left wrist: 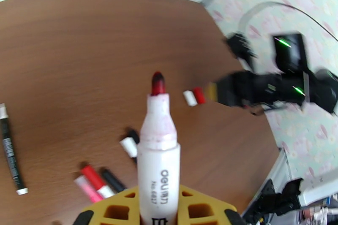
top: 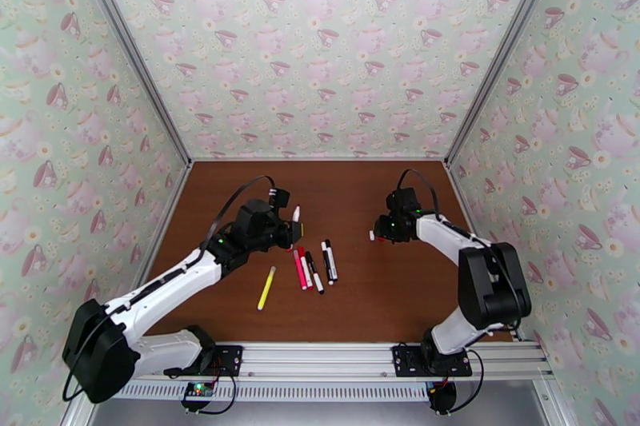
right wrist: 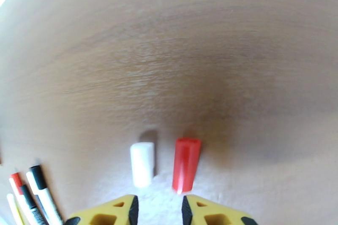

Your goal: Open the pen caps

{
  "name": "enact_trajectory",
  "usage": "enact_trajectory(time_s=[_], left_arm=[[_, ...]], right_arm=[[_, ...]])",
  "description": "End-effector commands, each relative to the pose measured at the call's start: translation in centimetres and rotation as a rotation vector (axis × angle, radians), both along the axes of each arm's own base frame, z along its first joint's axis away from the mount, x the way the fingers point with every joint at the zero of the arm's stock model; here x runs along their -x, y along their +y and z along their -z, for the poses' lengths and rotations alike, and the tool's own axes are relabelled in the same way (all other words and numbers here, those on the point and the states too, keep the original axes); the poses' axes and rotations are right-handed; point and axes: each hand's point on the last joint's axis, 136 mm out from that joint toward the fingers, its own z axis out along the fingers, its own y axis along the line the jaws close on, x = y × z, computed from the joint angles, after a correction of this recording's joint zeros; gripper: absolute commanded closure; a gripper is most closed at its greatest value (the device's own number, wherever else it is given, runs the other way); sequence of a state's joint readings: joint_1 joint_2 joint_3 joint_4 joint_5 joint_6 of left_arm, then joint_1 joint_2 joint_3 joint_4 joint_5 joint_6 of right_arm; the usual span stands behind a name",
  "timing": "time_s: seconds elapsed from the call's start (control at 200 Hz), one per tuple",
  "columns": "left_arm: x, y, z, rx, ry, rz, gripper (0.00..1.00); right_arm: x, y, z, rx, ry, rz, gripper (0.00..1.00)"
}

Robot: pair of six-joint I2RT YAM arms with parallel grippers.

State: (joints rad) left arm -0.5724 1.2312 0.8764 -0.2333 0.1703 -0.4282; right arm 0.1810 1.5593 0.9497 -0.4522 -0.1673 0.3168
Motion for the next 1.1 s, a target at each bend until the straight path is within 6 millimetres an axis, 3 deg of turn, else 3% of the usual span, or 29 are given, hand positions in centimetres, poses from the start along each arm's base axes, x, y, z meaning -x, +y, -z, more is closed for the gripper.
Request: enact_trajectory(time_s=[0.0,0.21,0.361,0.396,0.736,1.097], left_arm=[[-1.0,3.2,2.0,-0.106,0.030,-0.086,0.92],[-3.9,6.3,5.7,-0.307,0.089,-0.191,0.92],[-5.2,6.9,8.0,-0.370,0.146,-0.256,0.92],[-6.2,6.6,7.3,-0.358,0.131,-0.272,0.91],[-8.6,5.0,12.4,-0.465,0.237,-0.300,0.90],[-10.0,4.2,15.7,-0.603,0.303,-0.306,0.88]], right_arm=[[0.4,1.8,-2.7,-0.126,-0.079,-0.023,0.58],[2.0,4.5,-6.9,-0.267,-0.191,-0.095,0.35],[3.4,6.2,-7.9,-0.358,-0.199,-0.176,0.01],[3.7,6.4,-7.9,-0.375,-0.201,-0.186,0.00],[4.9,6.0,-8.1,-0.376,-0.219,-0.175,0.00],[5.1,5.4,-9.5,-0.341,-0.254,-0.167,0.00]])
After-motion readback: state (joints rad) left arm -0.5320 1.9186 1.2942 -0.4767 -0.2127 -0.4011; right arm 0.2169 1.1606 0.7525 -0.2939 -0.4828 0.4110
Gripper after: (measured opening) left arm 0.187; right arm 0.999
